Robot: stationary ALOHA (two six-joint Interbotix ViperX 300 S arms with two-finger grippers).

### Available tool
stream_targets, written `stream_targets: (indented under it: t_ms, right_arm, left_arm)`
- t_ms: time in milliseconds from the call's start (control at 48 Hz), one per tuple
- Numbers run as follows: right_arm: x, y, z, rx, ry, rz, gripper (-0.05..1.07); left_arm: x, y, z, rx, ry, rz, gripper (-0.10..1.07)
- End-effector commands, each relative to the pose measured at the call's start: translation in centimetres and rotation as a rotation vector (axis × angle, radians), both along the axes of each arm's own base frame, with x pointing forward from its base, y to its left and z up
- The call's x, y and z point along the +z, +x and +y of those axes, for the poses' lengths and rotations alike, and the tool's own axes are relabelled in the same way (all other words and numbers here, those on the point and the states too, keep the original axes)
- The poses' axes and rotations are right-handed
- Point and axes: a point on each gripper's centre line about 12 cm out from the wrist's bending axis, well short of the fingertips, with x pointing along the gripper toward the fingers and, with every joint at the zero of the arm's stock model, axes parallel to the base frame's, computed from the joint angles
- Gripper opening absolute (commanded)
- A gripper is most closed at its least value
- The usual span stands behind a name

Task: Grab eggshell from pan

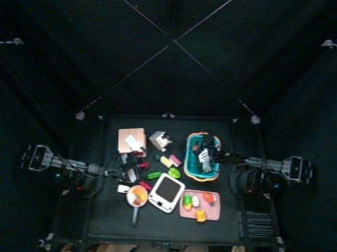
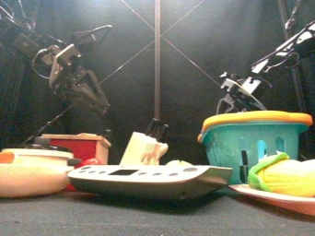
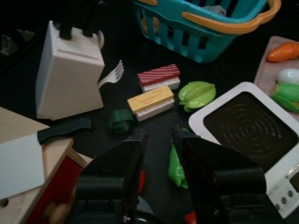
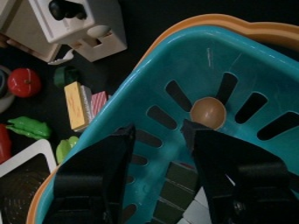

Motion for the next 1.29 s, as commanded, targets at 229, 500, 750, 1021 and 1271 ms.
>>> stream_targets:
  t_ms: [229,500,750,1021,1271]
  right_arm:
    - [1.5,0.6,1.2,0.038,-0.002,-0.053,0.84]
    - [1.2,0.7,1.3,0.039,0.002,-0.045,0.84]
    - [1.1,0.8,1.3,0.039,0.005,-0.040,0.84]
    - [0.8,0.7,1.5,0.040,0.017,-0.036,0.84]
    - [0.8,0.7,1.5,0.040,0.017,-0.036,0.84]
  left_arm:
    - [-1.1,-0.5,-7.7,-0.406,-0.136,0.070,0.72]
    - [-2.2,-2.3,-11.7,-0.580,-0.047,0.108,0.72]
    - [-4.3,-2.3,-11.1,-0.449,-0.013,0.174,0.72]
    - [-5.8,-2.8,-12.3,-0.469,0.015,0.225,0.72]
    - [-6.9,-3.2,-12.2,-0.442,0.010,0.265,0.72]
